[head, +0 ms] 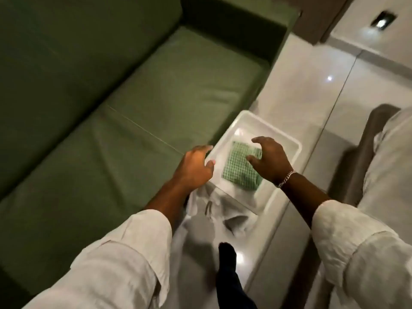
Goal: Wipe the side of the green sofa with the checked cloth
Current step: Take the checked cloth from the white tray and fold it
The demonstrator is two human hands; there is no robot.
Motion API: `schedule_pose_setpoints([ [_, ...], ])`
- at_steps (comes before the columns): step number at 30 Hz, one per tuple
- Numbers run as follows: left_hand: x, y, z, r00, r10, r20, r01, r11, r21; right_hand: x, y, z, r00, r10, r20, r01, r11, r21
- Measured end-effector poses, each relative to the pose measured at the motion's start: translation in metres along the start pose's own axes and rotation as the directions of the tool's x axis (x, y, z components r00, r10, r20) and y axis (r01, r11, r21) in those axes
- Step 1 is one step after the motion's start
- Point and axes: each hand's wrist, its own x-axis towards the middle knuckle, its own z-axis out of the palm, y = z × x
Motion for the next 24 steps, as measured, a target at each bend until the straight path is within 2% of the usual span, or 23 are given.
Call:
schedule_pose_setpoints([
  [2, 0.026, -0.002, 0.039, 0.997, -0.048, 0.059, 0.051, 0.997, -0.053, 0.015, 0.03, 0.021, 0.99, 0.142, 0.003, -0.142, 0.99, -0.001],
  [4, 0.04, -0.002, 0.071, 0.984, -0.139, 0.112, 0.142, 0.99, -0.022, 0.022, 0.053, 0.044, 0.964, 0.264, 0.009, -0.265, 0.964, 0.008],
  [7, 0.062, -0.004, 0.111, 0.973, -0.225, 0.049, 0.221, 0.972, 0.082, 0.035, 0.069, 0.073, 0.947, 0.316, -0.06, -0.314, 0.948, 0.05],
  [10, 0.072, -0.005, 0.133, 0.974, -0.222, -0.042, 0.224, 0.973, 0.051, 0.046, 0.076, 0.092, 0.929, 0.341, -0.144, -0.341, 0.94, 0.031],
  [13, 0.073, -0.002, 0.137, 0.963, -0.252, -0.094, 0.246, 0.967, -0.07, 0.052, 0.077, 0.099, 0.915, 0.342, -0.211, -0.335, 0.94, 0.069],
  [16, 0.061, 0.007, 0.124, 0.953, -0.279, -0.121, 0.253, 0.948, -0.194, 0.048, 0.073, 0.095, 0.887, 0.376, -0.268, -0.324, 0.92, 0.219],
  [20, 0.031, 0.013, 0.094, 0.968, -0.208, -0.144, 0.166, 0.952, -0.259, 0.016, 0.049, 0.074, 0.851, 0.382, -0.36, -0.237, 0.892, 0.386],
  [24, -0.021, -0.003, 0.057, 0.982, -0.091, -0.166, 0.044, 0.962, -0.27, -0.052, 0.01, 0.062, 0.801, 0.368, -0.472, -0.114, 0.868, 0.483],
])
